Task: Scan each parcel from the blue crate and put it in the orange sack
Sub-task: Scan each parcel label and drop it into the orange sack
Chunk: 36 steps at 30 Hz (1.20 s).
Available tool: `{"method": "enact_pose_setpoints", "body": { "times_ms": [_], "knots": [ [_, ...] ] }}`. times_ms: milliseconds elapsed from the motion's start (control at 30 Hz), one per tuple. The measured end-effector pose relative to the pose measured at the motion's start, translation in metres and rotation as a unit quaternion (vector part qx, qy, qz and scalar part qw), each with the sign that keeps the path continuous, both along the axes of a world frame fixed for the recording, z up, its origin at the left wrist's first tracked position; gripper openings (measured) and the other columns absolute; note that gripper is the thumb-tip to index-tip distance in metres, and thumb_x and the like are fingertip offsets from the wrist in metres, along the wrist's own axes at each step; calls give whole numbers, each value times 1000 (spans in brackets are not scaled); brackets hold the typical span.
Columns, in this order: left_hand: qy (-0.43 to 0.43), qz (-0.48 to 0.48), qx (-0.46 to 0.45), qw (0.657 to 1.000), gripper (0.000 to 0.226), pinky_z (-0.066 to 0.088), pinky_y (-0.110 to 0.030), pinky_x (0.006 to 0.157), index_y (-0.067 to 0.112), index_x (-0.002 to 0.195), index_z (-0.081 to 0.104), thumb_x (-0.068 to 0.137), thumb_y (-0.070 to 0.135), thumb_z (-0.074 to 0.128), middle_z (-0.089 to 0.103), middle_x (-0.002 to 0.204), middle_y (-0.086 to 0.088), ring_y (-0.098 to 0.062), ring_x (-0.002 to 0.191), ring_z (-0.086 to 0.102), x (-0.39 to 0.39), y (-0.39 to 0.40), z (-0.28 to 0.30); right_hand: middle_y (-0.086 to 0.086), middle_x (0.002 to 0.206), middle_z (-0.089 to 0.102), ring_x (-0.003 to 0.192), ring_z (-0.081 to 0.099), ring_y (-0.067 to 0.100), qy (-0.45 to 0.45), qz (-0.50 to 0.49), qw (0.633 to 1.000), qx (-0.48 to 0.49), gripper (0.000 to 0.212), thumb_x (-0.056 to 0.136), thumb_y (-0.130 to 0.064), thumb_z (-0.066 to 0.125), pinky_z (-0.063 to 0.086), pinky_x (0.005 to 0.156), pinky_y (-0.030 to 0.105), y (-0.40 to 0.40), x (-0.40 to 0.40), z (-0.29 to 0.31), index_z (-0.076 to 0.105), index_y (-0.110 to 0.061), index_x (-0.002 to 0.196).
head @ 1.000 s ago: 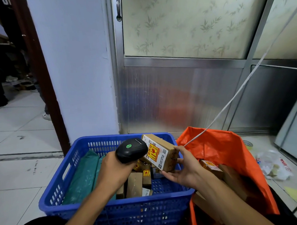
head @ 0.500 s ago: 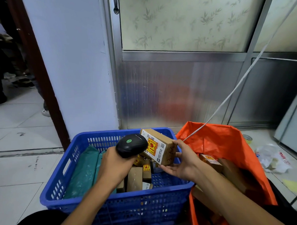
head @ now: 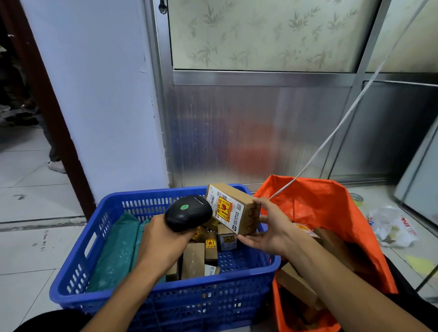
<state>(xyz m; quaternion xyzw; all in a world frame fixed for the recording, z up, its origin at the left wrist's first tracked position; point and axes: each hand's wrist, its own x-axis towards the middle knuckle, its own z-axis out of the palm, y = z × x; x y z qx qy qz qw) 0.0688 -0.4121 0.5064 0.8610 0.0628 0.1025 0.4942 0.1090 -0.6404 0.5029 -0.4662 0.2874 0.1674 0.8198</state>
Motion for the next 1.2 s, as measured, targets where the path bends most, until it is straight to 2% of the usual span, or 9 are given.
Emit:
{"method": "enact_pose_setpoints", "body": {
  "times_ms": [100, 300, 633, 767, 900, 1000, 1033, 1100, 1200],
  "knots": [
    [-4, -6, 2, 1000, 12, 54, -36, 64, 23, 82, 74, 78, 24, 85, 73, 71, -4, -17, 68, 68, -1, 1, 0, 29, 110, 61, 102, 65, 41, -16, -15, 999, -25, 42, 83, -38, 71, 59, 78, 47, -14, 5, 7, 58, -8, 109],
    [-14, -10, 3, 1000, 14, 52, -34, 62, 21, 80, 75, 76, 25, 87, 73, 69, -5, -16, 68, 67, 0, -2, 0, 22, 95, 61, 108, 63, 36, -33, -39, 991, -120, 30, 88, -39, 64, 52, 99, 50, -50, 12, 27, 56, -10, 91],
    [-3, -35, 5, 999, 16, 40, -28, 52, 18, 73, 70, 77, 16, 85, 66, 59, -6, -20, 56, 59, 1, -8, -1, 19, 101, 66, 99, 64, 34, -14, -125, 970, -207, 39, 86, -45, 61, 55, 91, 50, -101, 21, 7, 64, -11, 104],
    [1, -46, 4, 999, 16, 39, -28, 52, 18, 72, 71, 76, 18, 87, 65, 56, -6, -20, 55, 57, 0, -8, -3, 14, 86, 64, 77, 62, 25, 6, -147, 957, -252, 28, 92, -38, 57, 54, 89, 46, -105, 13, -10, 60, -10, 97],
    [18, -58, 7, 998, 17, 43, -32, 55, 17, 71, 72, 74, 23, 88, 65, 54, -6, -24, 57, 60, 0, -8, -7, 12, 77, 58, 75, 58, 24, 29, -148, 954, -260, 25, 98, -27, 52, 50, 71, 37, -109, 7, -30, 56, -7, 85],
    [33, -66, 8, 997, 17, 44, -34, 55, 12, 72, 72, 76, 22, 86, 66, 56, -10, -26, 53, 58, 2, -8, -10, 12, 78, 59, 69, 57, 22, 53, -152, 946, -283, 19, 92, -22, 60, 48, 62, 37, -117, 10, -50, 59, -4, 97],
    [37, -67, 9, 997, 18, 41, -31, 52, 11, 72, 72, 76, 21, 86, 65, 54, -11, -24, 49, 55, 2, -8, -11, 14, 83, 58, 71, 58, 23, 63, -165, 937, -302, 20, 90, -21, 64, 50, 61, 37, -117, 10, -54, 58, -4, 99],
    [41, -69, 14, 997, 18, 36, -29, 49, 11, 71, 71, 77, 20, 85, 61, 50, -7, -20, 45, 49, 3, -9, -13, 18, 112, 55, 90, 61, 31, 83, -193, 913, -351, 40, 80, -25, 76, 57, 58, 39, -123, 15, -69, 62, -6, 113],
    [44, -69, 24, 996, 18, 42, -33, 53, 14, 71, 70, 76, 21, 86, 63, 52, -6, -24, 50, 55, 3, -11, -13, 21, 135, 35, 110, 53, 41, 124, -149, 857, -478, 63, 79, -38, 77, 55, 90, 48, -130, 19, -85, 56, -10, 132]
  ]
}}
